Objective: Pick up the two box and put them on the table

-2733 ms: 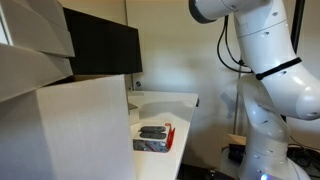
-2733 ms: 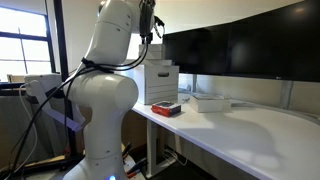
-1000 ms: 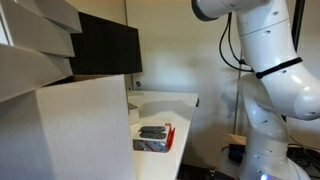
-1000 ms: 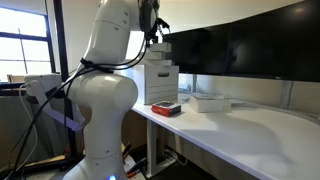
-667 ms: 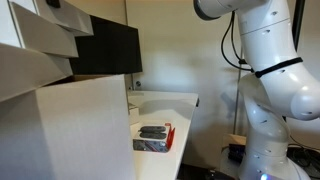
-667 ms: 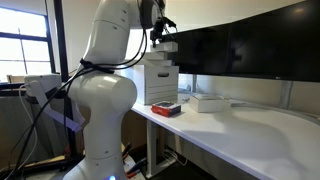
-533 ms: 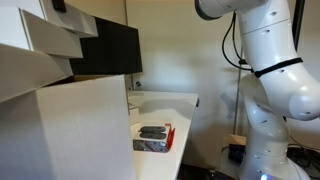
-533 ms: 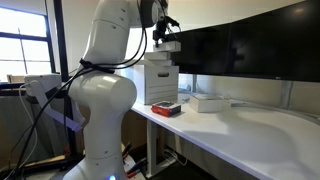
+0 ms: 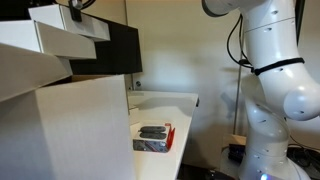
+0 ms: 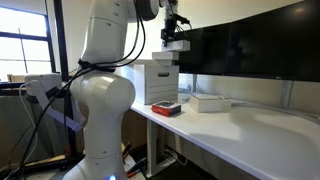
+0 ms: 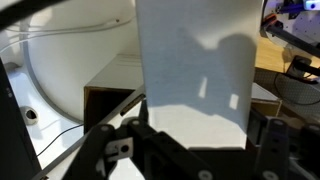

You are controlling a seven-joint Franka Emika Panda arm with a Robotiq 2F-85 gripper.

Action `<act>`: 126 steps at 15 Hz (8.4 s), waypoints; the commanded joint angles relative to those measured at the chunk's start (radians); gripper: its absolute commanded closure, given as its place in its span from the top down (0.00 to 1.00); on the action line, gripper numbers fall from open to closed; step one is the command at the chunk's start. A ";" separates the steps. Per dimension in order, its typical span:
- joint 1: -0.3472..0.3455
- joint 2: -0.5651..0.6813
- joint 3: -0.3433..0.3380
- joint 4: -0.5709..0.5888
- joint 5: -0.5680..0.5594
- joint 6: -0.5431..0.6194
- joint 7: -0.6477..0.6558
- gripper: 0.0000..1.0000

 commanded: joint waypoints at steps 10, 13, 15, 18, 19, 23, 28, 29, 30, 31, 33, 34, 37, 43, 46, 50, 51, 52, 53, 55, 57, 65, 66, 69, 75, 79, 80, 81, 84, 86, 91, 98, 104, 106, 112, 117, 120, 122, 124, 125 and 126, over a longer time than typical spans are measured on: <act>-0.026 -0.150 -0.044 -0.192 0.048 0.131 0.088 0.60; -0.029 -0.181 -0.062 -0.222 0.059 0.177 0.124 0.60; -0.031 -0.201 -0.079 -0.246 0.062 0.180 0.145 0.60; -0.035 -0.240 -0.110 -0.298 0.067 0.177 0.167 0.60; -0.037 -0.257 -0.121 -0.317 0.067 0.179 0.175 0.60; -0.042 -0.319 -0.160 -0.385 0.061 0.178 0.202 0.60; -0.091 -0.422 -0.176 -0.496 0.065 0.174 0.235 0.60; -0.099 -0.438 -0.182 -0.517 0.063 0.176 0.236 0.60; -0.111 -0.455 -0.184 -0.540 0.063 0.182 0.238 0.60; -0.121 -0.466 -0.187 -0.555 0.062 0.183 0.239 0.60; -0.138 -0.492 -0.193 -0.602 0.063 0.198 0.239 0.60; -0.144 -0.500 -0.195 -0.619 0.062 0.203 0.238 0.60; -0.153 -0.510 -0.195 -0.681 0.056 0.235 0.240 0.60; -0.151 -0.472 -0.186 -0.687 0.044 0.218 0.220 0.85; -0.151 -0.469 -0.185 -0.686 0.044 0.218 0.220 0.85; -0.145 -0.450 -0.176 -0.699 0.058 0.239 0.227 0.60; -0.144 -0.442 -0.174 -0.704 0.064 0.244 0.226 0.60; -0.145 -0.434 -0.171 -0.707 0.066 0.248 0.228 0.60; -0.146 -0.425 -0.170 -0.708 0.070 0.248 0.223 0.60; -0.152 -0.407 -0.172 -0.713 0.075 0.254 0.221 0.60; -0.161 -0.394 -0.179 -0.726 0.080 0.263 0.217 0.60; -0.233 -0.404 -0.248 -0.854 0.091 0.346 0.214 0.60; -0.246 -0.408 -0.261 -0.877 0.090 0.363 0.211 0.60; -0.284 -0.432 -0.299 -0.949 0.081 0.427 0.210 0.60; -0.363 -0.479 -0.384 -1.120 0.055 0.625 0.212 0.60; -0.410 -0.458 -0.430 -1.199 0.030 0.794 0.230 0.60; -0.422 -0.444 -0.441 -1.212 0.026 0.842 0.233 0.60; -0.431 -0.430 -0.452 -1.222 0.027 0.882 0.233 0.60; -0.457 -0.373 -0.478 -1.234 0.031 0.993 0.238 0.60; -0.468 -0.330 -0.487 -1.229 0.036 1.045 0.243 0.60; -0.487 -0.237 -0.483 -1.201 0.041 1.087 0.266 0.60; -0.464 -0.167 -0.407 -1.119 0.045 1.037 0.372 1.00; -0.435 -0.290 -0.354 -1.148 0.026 1.058 0.459 1.00; -0.445 -0.342 -0.369 -1.104 -0.001 0.908 0.397 1.00; -0.344 -0.325 -0.334 -0.863 0.142 0.519 0.251 1.00; -0.294 -0.276 -0.296 -0.690 0.187 0.236 0.140 1.00; -0.296 -0.269 -0.283 -0.603 0.139 0.056 0.031 1.00; -0.291 -0.264 -0.272 -0.550 0.102 -0.009 -0.010 1.00; -0.280 -0.259 -0.253 -0.502 0.056 -0.046 -0.039 1.00; -0.275 -0.261 -0.242 -0.484 0.038 -0.052 -0.049 1.00; -0.269 -0.267 -0.229 -0.474 0.019 -0.037 -0.052 1.00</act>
